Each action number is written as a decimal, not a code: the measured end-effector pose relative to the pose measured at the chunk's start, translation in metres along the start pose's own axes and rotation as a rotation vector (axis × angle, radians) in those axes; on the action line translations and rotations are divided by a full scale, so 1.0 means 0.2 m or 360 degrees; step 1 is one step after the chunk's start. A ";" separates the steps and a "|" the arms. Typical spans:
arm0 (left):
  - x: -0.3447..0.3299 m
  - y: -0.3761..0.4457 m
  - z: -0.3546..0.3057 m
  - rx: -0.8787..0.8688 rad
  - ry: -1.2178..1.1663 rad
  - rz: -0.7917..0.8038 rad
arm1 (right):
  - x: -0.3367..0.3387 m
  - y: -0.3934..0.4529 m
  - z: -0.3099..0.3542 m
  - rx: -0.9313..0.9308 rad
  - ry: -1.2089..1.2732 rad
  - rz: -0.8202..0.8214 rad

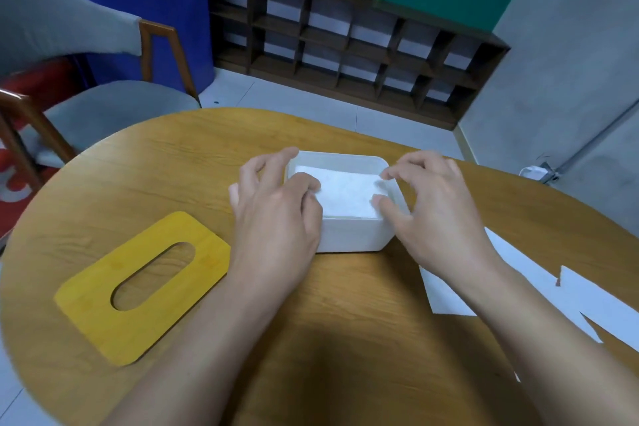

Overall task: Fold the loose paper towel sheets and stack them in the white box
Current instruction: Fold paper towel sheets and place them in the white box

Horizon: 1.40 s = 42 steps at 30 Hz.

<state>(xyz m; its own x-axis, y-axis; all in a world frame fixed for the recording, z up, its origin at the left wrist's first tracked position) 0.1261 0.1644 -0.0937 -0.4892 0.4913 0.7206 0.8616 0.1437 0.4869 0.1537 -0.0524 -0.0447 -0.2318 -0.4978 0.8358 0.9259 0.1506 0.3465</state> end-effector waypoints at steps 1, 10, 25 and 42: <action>0.00 0.00 0.00 -0.0021 0.0003 0.0005 | 0.00 0.00 0.00 0.0034 -0.0001 0.0022; 0.06 -0.06 -0.17 -0.0265 -0.0042 -0.0227 | 0.08 -0.11 -0.02 0.0028 0.0478 -0.0086; -0.40 -0.39 -0.54 -0.0740 -0.0188 0.0749 | 0.08 -0.68 -0.54 -0.0426 0.0272 0.0060; -0.46 -0.41 -0.52 -0.0772 -0.0015 0.0719 | 0.08 -0.53 -0.72 -0.0171 0.0108 0.0220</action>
<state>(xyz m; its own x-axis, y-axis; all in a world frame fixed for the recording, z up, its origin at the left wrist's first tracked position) 0.0857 0.0187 -0.1481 -0.0908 0.4205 0.9027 0.8217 -0.4805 0.3064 0.0937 -0.1991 -0.1284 -0.0829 -0.5359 0.8402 0.9749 0.1310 0.1798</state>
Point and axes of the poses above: each hand's wrist, its own y-axis towards the middle knuckle, its own x-axis out of the back of the hand, z = x × y, the point moved 3 cm from there along y, towards the middle knuckle, and after that the axes turned 10 degrees about y, right-handed, at the moved point
